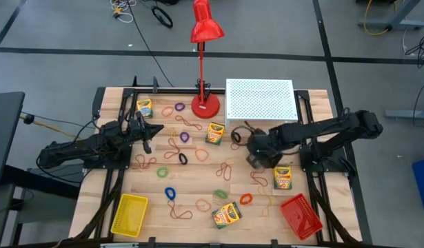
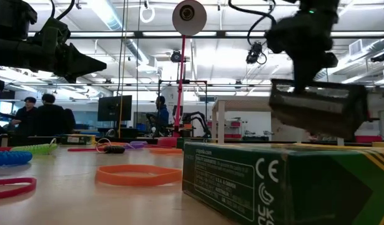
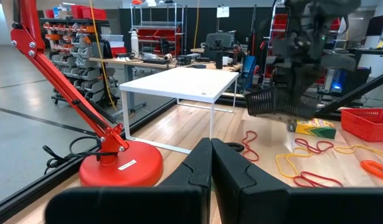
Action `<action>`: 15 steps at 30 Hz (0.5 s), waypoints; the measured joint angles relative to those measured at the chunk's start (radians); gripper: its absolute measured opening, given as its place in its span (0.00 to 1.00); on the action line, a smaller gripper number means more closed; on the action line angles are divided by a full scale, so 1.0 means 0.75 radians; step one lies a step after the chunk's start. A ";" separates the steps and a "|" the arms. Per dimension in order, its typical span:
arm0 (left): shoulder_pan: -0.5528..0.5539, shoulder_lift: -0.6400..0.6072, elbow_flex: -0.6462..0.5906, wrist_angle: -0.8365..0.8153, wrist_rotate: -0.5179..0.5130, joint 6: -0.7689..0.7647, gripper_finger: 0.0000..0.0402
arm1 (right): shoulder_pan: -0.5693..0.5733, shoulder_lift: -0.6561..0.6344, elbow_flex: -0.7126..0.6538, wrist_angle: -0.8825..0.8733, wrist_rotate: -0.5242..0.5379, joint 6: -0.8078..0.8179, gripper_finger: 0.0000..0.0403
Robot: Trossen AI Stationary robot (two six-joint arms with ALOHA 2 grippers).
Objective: Pick & Place Office Desk Supplies
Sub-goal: Put the black bin on the shelf
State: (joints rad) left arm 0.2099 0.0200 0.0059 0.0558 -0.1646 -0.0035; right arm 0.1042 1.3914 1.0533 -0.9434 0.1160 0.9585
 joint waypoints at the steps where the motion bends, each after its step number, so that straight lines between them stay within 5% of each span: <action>1: 0.000 0.000 0.000 0.000 0.000 0.000 0.02 | -0.006 0.000 -0.006 0.050 -0.008 0.064 0.04; 8: 0.000 0.000 0.000 0.000 0.000 0.000 0.02 | 0.000 0.083 -0.126 0.337 0.000 0.418 0.04; 15: 0.000 0.000 0.000 0.000 0.000 0.000 0.02 | -0.002 0.179 -0.132 0.431 0.059 0.345 0.18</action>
State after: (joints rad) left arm 0.2100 0.0203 0.0061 0.0560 -0.1646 -0.0036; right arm 0.1030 1.5255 0.9546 -0.6200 0.1604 1.2173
